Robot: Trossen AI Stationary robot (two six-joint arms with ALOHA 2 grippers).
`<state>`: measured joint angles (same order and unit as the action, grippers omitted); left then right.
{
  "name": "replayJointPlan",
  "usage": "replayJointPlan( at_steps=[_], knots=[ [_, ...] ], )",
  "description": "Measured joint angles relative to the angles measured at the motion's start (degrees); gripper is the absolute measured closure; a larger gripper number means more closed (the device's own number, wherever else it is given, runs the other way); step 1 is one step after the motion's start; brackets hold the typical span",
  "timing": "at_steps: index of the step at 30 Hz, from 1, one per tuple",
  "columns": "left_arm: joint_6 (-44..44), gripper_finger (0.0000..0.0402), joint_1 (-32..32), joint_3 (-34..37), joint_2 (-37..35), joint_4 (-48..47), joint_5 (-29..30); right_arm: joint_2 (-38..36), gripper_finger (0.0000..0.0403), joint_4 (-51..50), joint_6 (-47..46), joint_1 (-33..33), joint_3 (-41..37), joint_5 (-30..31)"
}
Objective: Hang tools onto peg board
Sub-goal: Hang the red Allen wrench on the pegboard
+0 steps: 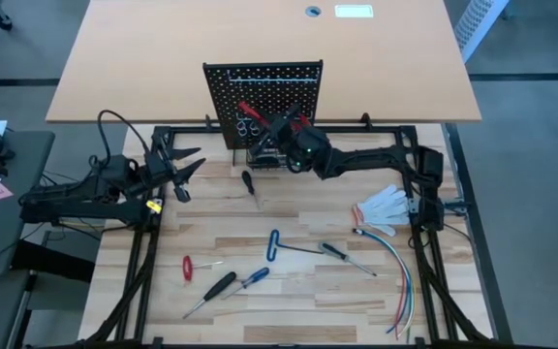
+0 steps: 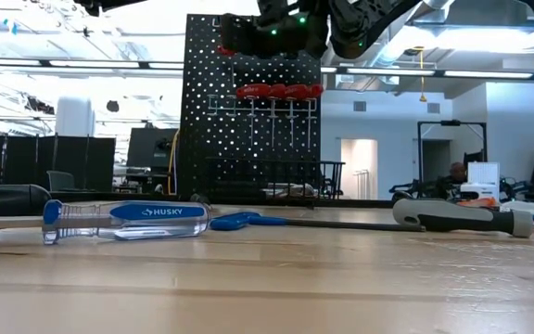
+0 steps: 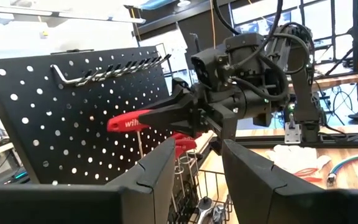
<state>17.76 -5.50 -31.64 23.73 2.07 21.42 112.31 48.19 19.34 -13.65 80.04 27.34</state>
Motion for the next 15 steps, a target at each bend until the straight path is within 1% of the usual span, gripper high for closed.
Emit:
replayJointPlan(
  at_steps=[3, 6, 10, 15],
  knots=[
    [0.0, 0.0276, 0.0, 0.0, 0.0, 0.0, 0.0, 0.0, 0.0353, -1.1, -0.8, 0.0, 0.0, 0.1],
    [0.0, 0.0276, 0.0, 0.0, 0.0, 0.0, 0.0, 0.0, 0.0351, -5.1, -4.3, -0.5, 0.0, -0.6],
    [0.0, 0.0276, 0.0, 0.0, 0.0, 0.0, 0.0, 0.0, 0.0347, -10.0, -6.5, -1.2, 0.0, -1.7],
    [0.0, 0.0276, 0.0, 0.0, 0.0, 0.4, -0.2, 0.0, 0.0343, -12.5, -8.7, -1.5, 0.0, -1.9]
  ],
)
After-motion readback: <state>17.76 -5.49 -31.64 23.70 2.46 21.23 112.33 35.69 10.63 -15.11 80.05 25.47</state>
